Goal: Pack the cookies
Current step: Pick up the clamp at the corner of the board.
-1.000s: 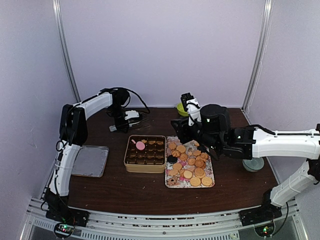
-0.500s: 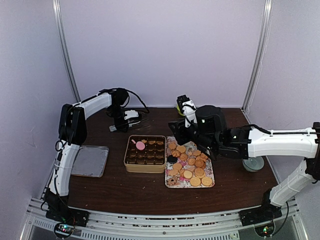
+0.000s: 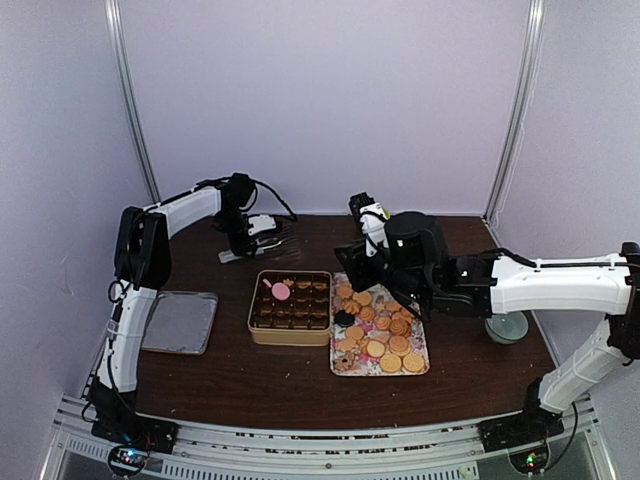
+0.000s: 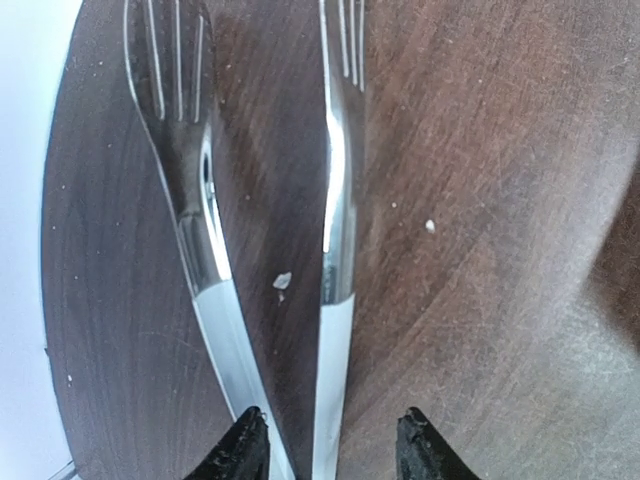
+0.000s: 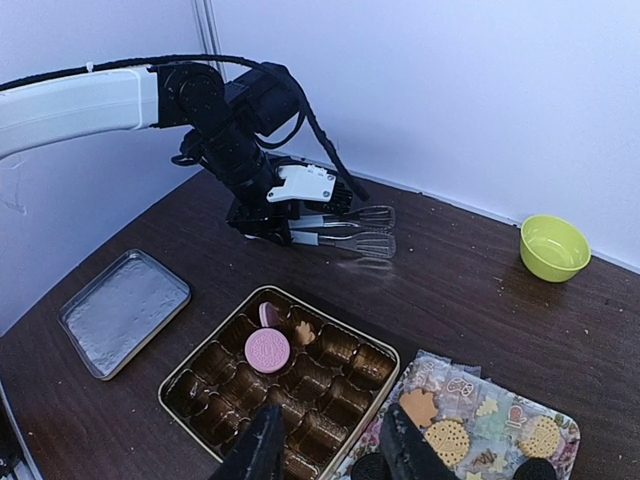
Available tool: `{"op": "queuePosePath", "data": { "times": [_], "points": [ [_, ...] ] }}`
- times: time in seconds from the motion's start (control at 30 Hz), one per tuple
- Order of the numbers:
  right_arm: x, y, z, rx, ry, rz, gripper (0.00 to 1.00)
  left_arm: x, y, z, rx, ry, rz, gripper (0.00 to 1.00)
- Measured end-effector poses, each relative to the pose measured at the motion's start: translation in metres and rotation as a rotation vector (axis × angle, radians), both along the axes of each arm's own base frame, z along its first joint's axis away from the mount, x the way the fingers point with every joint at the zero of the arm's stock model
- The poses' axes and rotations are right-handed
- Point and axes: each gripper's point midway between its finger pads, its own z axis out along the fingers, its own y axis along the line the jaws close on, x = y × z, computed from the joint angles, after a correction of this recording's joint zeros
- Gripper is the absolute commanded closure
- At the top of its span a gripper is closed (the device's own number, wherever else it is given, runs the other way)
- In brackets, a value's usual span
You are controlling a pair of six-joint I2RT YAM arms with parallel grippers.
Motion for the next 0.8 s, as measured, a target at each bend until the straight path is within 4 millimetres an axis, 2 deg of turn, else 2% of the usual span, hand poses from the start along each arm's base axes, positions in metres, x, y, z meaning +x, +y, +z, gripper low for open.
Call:
{"op": "queuePosePath", "data": {
  "times": [0.17,0.23,0.4,0.53,0.8],
  "points": [
    [0.001,0.001,-0.002,-0.007,0.003,0.0,0.67,0.004,-0.001,0.008,-0.001,-0.003,-0.003,0.55],
    [0.001,0.001,-0.002,-0.008,0.004,-0.001,0.67,0.0,0.0,0.003,0.008,0.02,-0.009,0.56],
    [0.001,0.001,-0.003,-0.014,0.006,-0.001,0.67,-0.013,0.004,-0.025,0.043,0.11,-0.025,0.56],
    [0.0,0.0,-0.004,-0.017,0.008,-0.002,0.68,-0.01,0.007,-0.02,0.04,0.112,-0.024,0.58],
    [0.001,-0.001,-0.002,-0.016,0.006,-0.007,0.68,-0.02,0.01,-0.029,0.041,0.169,-0.032,0.73]
  ]
}}
